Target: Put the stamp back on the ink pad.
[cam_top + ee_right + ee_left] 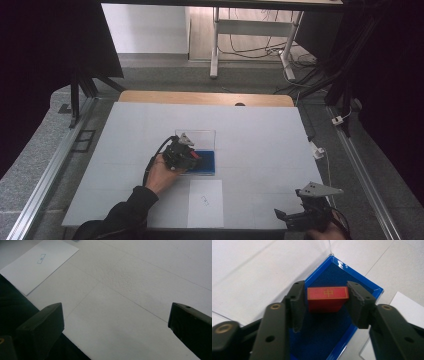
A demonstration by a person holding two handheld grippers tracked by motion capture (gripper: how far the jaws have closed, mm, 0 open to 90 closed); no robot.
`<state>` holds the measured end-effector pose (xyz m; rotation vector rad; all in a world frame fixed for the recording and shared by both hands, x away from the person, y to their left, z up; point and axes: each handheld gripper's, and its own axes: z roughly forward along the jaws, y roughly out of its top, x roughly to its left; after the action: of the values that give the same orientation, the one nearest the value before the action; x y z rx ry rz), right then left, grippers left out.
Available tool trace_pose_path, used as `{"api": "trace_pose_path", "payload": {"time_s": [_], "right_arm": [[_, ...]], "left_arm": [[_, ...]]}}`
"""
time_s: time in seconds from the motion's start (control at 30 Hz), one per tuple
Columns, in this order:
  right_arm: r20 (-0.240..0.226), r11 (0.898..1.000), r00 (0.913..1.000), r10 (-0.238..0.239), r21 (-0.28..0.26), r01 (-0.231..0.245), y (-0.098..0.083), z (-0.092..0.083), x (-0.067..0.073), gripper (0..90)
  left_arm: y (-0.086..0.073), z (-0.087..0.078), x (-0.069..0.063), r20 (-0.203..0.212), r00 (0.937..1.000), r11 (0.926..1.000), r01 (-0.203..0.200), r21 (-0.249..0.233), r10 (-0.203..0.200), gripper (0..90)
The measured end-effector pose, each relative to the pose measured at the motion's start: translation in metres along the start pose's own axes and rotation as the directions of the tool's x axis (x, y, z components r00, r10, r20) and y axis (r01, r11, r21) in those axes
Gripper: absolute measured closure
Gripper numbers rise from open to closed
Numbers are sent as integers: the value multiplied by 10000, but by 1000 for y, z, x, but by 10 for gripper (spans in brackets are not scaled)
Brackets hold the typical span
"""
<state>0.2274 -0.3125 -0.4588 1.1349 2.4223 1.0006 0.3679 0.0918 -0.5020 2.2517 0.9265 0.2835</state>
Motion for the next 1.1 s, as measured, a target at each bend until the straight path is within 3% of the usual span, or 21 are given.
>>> {"api": "trace_pose_path", "payload": {"time_s": [0.27,0.57,0.83,1.1], "right_arm": [[-2,10000,10000,6,-35,-6,0,0,0,7],[-8,10000,10000,0,-81,0,0,-1,0,8],[-11,10000,10000,-1,-94,1,0,-1,0,8],[-9,9999,10000,2,-103,-2,0,-1,0,8]], "left_arm": [[3,-11,-1,275,9991,9988,341,-364,-331,340],[3,-25,-2,834,9935,9939,832,-729,-771,162],[-1,-36,-2,1077,9896,9915,1041,-779,-954,53],[-7,-43,-2,1185,9883,9903,1070,-888,-962,2]]}}
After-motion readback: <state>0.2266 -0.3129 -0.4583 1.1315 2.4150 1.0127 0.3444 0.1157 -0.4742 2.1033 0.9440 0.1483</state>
